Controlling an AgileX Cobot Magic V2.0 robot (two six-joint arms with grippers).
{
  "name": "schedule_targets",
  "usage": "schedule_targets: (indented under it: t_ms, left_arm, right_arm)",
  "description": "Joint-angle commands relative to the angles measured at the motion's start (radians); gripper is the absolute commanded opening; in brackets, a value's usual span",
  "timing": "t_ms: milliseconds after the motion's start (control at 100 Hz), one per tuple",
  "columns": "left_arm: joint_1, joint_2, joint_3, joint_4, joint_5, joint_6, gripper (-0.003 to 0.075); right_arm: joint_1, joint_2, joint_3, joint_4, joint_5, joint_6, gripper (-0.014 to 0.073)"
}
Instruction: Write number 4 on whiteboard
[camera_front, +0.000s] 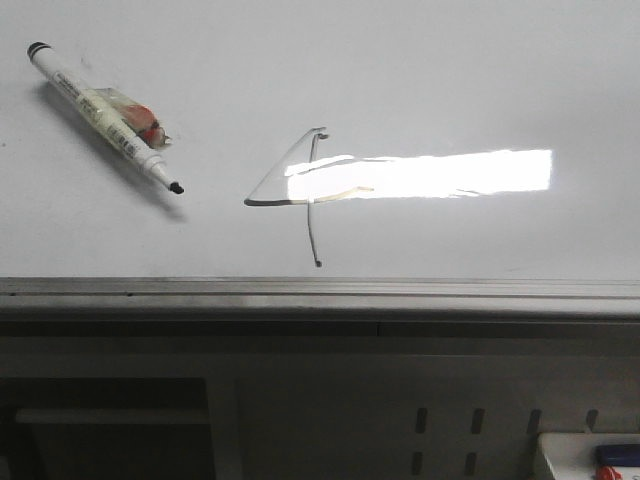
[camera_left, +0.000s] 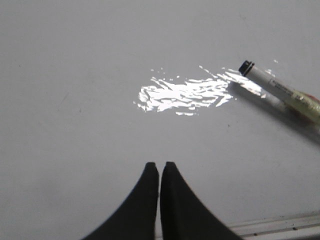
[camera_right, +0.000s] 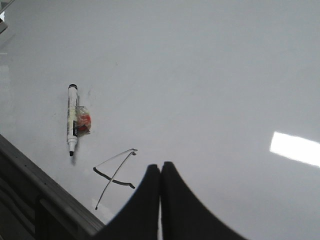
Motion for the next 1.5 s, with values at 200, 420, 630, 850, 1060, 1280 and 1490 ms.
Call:
schedule_targets:
  t_ms: [200, 420, 630, 850, 1060, 1280, 1490]
  left_arm:
    - [0.004, -0.068, 0.037, 0.018, 0.049, -0.020, -0.0020]
    - [0.004, -0.108, 0.037, 0.018, 0.186, -0.020, -0.0020]
    - [0.004, -0.116, 0.038, 0.018, 0.258, -0.020, -0.0020]
    - [0.004, -0.116, 0.038, 0.018, 0.284, -0.020, -0.0020]
    - [0.004, -0.116, 0.038, 0.018, 0.284, -0.020, -0.0020]
    - [0.004, -0.116, 0.038, 0.018, 0.284, -0.020, -0.0020]
    - [0.004, -0.116, 0.038, 0.018, 0.284, -0.020, -0.0020]
  right_arm:
    - [-0.007, 0.005, -0.029, -0.006, -0.073, 0.000, -0.0054]
    - [-0.007, 0.005, -0.029, -0.006, -0.073, 0.000, -0.0054]
    - [-0.007, 0.005, -0.029, -0.006, -0.073, 0.000, -0.0054]
    - [-0.007, 0.005, -0.029, -0.006, -0.073, 0.000, -0.0054]
    - [-0.007, 0.005, -0.029, -0.006, -0.073, 0.000, -0.0054]
    - [-0.007, 0.005, -0.029, -0.006, -0.073, 0.000, -0.0054]
    - [-0.007, 0.005, -0.029, -0.006, -0.073, 0.000, -0.0054]
